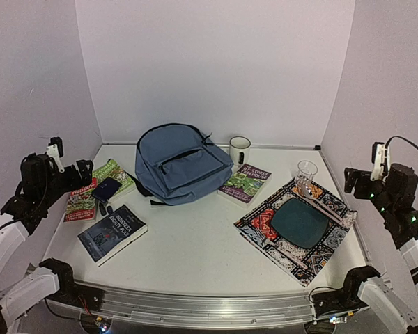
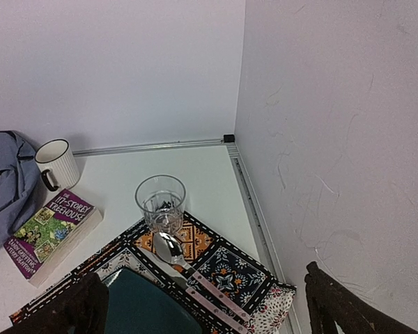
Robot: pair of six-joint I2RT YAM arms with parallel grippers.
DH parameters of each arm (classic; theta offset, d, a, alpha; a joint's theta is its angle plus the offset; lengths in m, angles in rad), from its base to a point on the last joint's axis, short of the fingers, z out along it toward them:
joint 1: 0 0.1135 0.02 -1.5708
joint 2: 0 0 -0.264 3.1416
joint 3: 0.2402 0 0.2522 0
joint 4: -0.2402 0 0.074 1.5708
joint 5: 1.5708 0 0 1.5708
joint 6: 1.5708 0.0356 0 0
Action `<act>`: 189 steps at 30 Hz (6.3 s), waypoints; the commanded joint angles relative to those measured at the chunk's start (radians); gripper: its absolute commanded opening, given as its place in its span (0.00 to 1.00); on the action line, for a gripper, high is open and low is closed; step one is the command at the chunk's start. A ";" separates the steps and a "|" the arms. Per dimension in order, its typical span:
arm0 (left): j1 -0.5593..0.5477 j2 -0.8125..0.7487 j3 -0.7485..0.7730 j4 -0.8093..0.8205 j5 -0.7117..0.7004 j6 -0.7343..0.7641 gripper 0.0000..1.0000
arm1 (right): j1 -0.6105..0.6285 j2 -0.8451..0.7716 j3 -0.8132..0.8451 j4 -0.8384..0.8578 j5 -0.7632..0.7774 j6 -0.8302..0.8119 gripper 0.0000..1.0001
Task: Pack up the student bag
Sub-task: Pick up the student bag from the corner of the board, then turn over the student bag at the center of the board, then adjust the student bag at the center of the board.
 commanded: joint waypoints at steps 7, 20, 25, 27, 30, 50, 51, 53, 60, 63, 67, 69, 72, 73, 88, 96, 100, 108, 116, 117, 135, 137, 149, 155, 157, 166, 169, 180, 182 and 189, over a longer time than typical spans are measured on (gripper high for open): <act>-0.003 0.464 0.240 0.049 0.257 -0.213 0.99 | 0.000 0.012 0.009 0.019 -0.074 -0.054 0.98; -0.027 1.107 0.600 0.108 0.443 -0.385 0.95 | -0.001 0.034 0.015 0.018 -0.187 -0.069 0.98; -0.010 1.336 0.825 0.075 0.412 -0.350 0.93 | 0.000 0.030 0.014 0.014 -0.193 -0.072 0.98; -0.004 1.397 0.895 0.063 0.406 -0.341 0.93 | -0.001 0.029 0.015 0.012 -0.196 -0.072 0.98; 0.006 1.483 0.993 0.037 0.400 -0.322 0.93 | 0.000 0.028 0.014 0.008 -0.199 -0.072 0.98; 0.013 1.589 1.157 0.029 0.649 -0.353 0.23 | -0.001 0.058 0.022 0.004 -0.249 -0.088 0.98; 0.013 1.557 1.142 0.038 0.651 -0.363 0.16 | -0.001 0.062 0.025 0.006 -0.266 -0.089 0.98; 0.011 1.487 1.114 0.053 0.655 -0.378 0.02 | -0.001 0.075 0.030 0.011 -0.314 -0.087 0.98; 0.009 1.251 0.992 0.067 0.601 -0.477 0.00 | 0.012 0.147 0.095 0.024 -0.432 -0.070 0.98; 0.000 1.165 0.935 0.073 0.572 -0.544 0.00 | 0.066 0.187 0.124 0.056 -0.430 -0.061 0.98; -0.007 1.066 0.885 0.075 0.547 -0.628 0.00 | 0.271 0.274 0.170 0.106 -0.293 -0.066 0.98; -0.018 1.002 0.866 0.075 0.519 -0.670 0.00 | 0.406 0.334 0.199 0.135 -0.194 -0.074 0.98; -0.033 0.921 0.837 0.075 0.463 -0.749 0.00 | 0.533 0.441 0.235 0.204 -0.119 -0.075 0.98; -0.038 0.892 0.829 0.075 0.450 -0.773 0.00 | 0.581 0.477 0.249 0.229 -0.083 -0.081 0.98; -0.185 0.637 0.693 0.075 0.262 -0.987 0.00 | 1.095 1.039 0.609 0.481 0.135 -0.436 0.98; -0.234 0.605 0.687 0.075 0.255 -0.992 0.00 | 1.147 1.225 0.748 0.539 0.257 -0.462 0.98; -0.245 0.596 0.682 0.074 0.250 -0.957 0.00 | 1.147 1.265 0.814 0.525 0.273 -0.460 0.98; -0.248 0.672 0.840 0.014 0.314 -0.667 0.00 | 1.147 1.227 0.844 0.436 0.258 -0.298 0.98; -0.249 0.773 1.062 -0.101 0.424 -0.435 0.00 | 1.147 1.233 0.909 0.414 0.240 -0.199 0.98; -0.249 0.788 1.115 -0.139 0.423 -0.384 0.00 | 1.147 1.221 0.909 0.413 0.240 -0.189 0.98; -0.317 1.000 1.466 -0.583 0.187 0.473 0.00 | 1.147 0.976 0.616 0.473 0.447 -0.123 0.98; -0.407 1.007 1.432 -0.592 0.057 0.508 0.00 | 1.147 0.950 0.571 0.474 0.482 -0.122 0.98; -0.794 1.046 1.247 -0.586 -0.346 0.565 0.00 | 1.147 0.727 0.346 0.442 0.626 0.021 0.98; -0.951 1.080 1.156 -0.583 -0.404 0.491 0.00 | 1.147 0.620 0.299 0.370 0.675 0.081 0.98; -0.992 1.087 1.115 -0.576 -0.425 0.470 0.00 | 1.147 0.594 0.283 0.346 0.677 0.106 0.98; -1.108 1.099 0.927 -0.528 -0.471 0.380 0.00 | 1.147 0.544 0.247 0.287 0.670 0.144 0.98; -1.115 1.087 0.858 -0.510 -0.462 0.350 0.04 | 1.147 0.553 0.251 0.274 0.655 0.144 0.98; -1.127 0.929 0.747 -0.488 -0.358 0.150 0.56 | 1.147 0.635 0.303 0.208 0.532 0.175 0.98; -1.127 0.871 0.731 -0.487 -0.347 0.125 0.65 | 1.146 0.658 0.314 0.198 0.517 0.177 0.98; -0.988 0.752 0.642 -0.462 -0.247 0.065 0.84 | 1.097 0.761 0.337 0.189 0.379 0.215 0.98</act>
